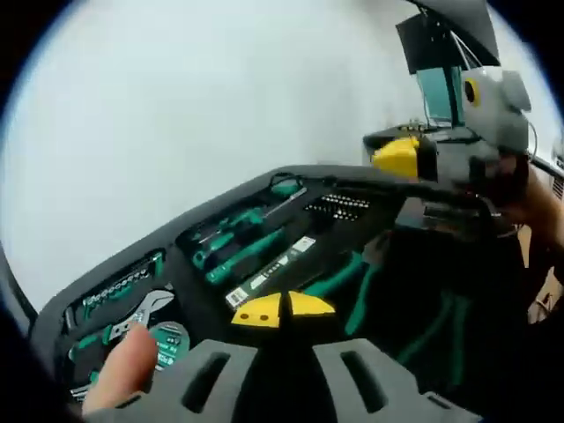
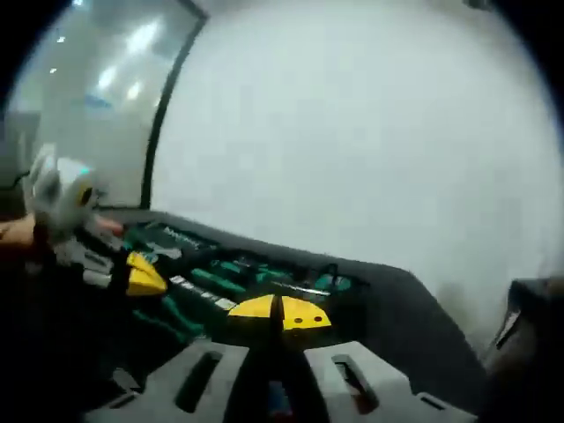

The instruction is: Pick up the tools and put them into their designated positions in the toolbox.

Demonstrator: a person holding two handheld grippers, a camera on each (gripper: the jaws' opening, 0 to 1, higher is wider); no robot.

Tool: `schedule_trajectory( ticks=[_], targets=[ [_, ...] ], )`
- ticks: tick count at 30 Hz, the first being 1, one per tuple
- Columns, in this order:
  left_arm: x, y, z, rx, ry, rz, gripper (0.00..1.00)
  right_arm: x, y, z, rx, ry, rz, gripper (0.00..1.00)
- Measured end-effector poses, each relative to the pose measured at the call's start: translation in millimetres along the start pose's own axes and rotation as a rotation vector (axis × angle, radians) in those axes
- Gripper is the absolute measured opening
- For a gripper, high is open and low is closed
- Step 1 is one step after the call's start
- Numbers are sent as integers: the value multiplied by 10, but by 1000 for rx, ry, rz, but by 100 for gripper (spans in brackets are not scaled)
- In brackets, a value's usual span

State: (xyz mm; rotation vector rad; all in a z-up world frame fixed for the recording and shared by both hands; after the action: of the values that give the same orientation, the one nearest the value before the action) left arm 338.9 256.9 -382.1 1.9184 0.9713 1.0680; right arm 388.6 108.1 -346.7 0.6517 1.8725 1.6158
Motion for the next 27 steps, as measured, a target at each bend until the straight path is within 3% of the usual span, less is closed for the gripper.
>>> schedule_trajectory(
  ticks=[2,5,7,8,9,11,14,17,18,19,20,21,22,24,27],
  targets=[
    [3,-2,10,-17,5,-1,0,282,-51,98,55,58,-131,0],
    [-2,-1,17,-14,11,54,0,478,-114,294,113,52,-259,0],
    [1,-22,35,-20,12,69,0,547,-191,376,165,27,-291,0],
    [-2,-37,38,-25,16,63,0,568,-277,356,195,-27,-220,0],
    [-12,-42,35,-40,31,85,0,596,-221,418,148,-27,-260,0],
    [27,-70,36,-47,71,158,0,616,-223,394,138,-16,-341,0],
    [33,-68,29,-34,80,155,0,583,-266,406,163,-6,-212,0],
    [80,-85,19,-71,63,126,0,549,-255,411,132,94,-163,0],
    [66,-65,13,-67,60,129,0,507,-250,332,180,125,-176,0],
    [91,-80,-30,-20,82,105,0,374,-179,273,154,37,-190,0],
    [125,-53,-96,25,109,119,0,294,-70,227,47,-20,-184,0],
    [172,-22,-151,19,129,122,0,214,100,143,-85,-45,-172,4],
    [196,25,-214,-22,149,88,0,157,149,71,-113,-44,-122,9],
    [249,101,-362,-130,174,38,2,54,112,-68,-102,-44,-51,11],
    [329,76,-538,-149,226,13,4,-20,44,-118,-105,-18,24,11]
  ],
)
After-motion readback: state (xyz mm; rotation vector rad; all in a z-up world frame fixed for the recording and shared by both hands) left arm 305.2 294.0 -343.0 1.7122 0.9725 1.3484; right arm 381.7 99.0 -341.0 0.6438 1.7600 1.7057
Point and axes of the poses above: the point that each gripper's makers call its tool centre point, and the gripper's own axes: z roughly forward along the fingers, x roughly to its left, y roughly out of its top, the point moved 5 cm from there along -z, roughly backward along the fingers, and after that the axes turned 8 degrees about z, right-handed, at the moved point
